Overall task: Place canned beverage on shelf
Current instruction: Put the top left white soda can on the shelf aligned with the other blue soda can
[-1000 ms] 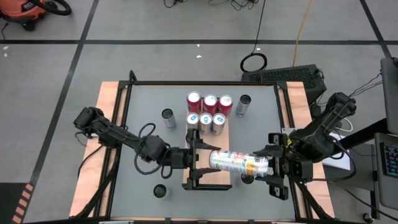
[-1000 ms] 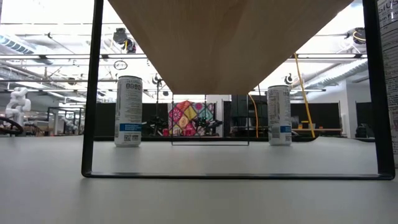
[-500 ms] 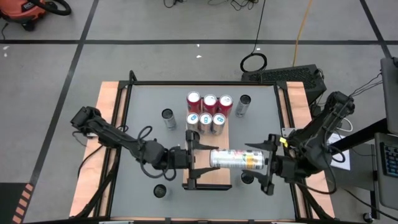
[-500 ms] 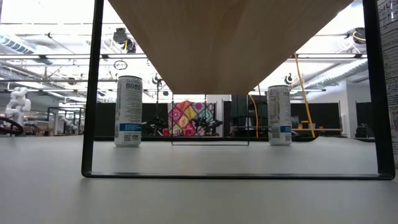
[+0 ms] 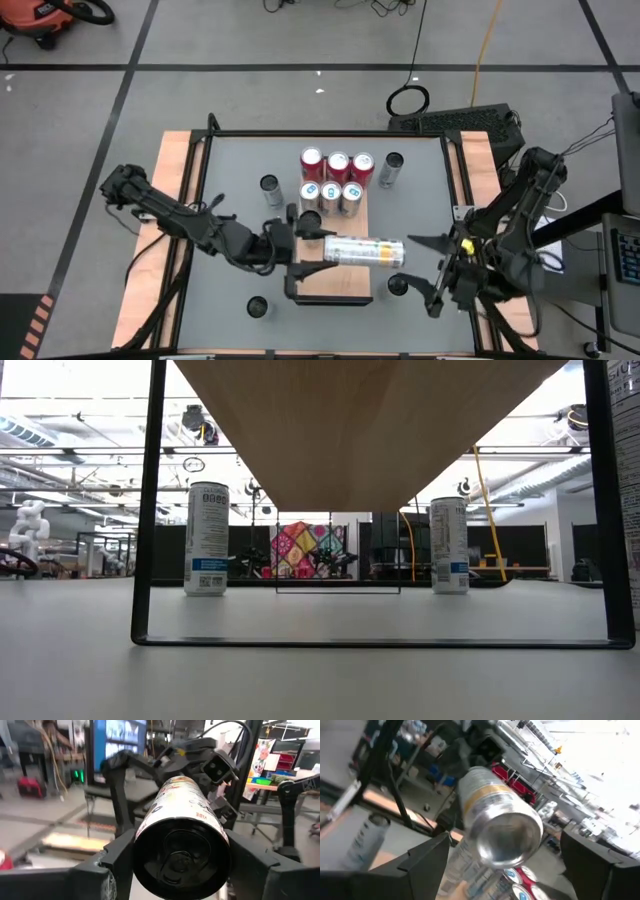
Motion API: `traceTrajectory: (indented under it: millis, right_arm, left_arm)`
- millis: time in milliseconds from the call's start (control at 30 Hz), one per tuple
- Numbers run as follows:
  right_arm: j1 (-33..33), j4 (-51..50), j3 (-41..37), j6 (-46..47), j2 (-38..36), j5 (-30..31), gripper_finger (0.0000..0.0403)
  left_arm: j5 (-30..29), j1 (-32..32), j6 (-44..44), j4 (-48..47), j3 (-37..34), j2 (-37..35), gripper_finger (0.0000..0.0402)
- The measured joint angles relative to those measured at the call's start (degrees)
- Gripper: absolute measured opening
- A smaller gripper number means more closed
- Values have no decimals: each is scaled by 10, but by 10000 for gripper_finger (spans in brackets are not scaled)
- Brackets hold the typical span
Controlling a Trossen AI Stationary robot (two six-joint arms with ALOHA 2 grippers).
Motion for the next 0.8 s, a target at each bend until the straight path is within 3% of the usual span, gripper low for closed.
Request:
traceTrajectory:
  millis: [267,533,800]
  right_arm:
    - [-7,-20,95,-118,129,51,320]
    - [-51,-23,234,-120,228,58,320]
    - [-96,-51,258,-53,243,60,320]
  left_arm:
    - [-10,4,-105,-87,1,-42,239]
    - [-9,7,-163,-135,1,-42,238]
    - [-8,3,-187,-174,1,-41,238]
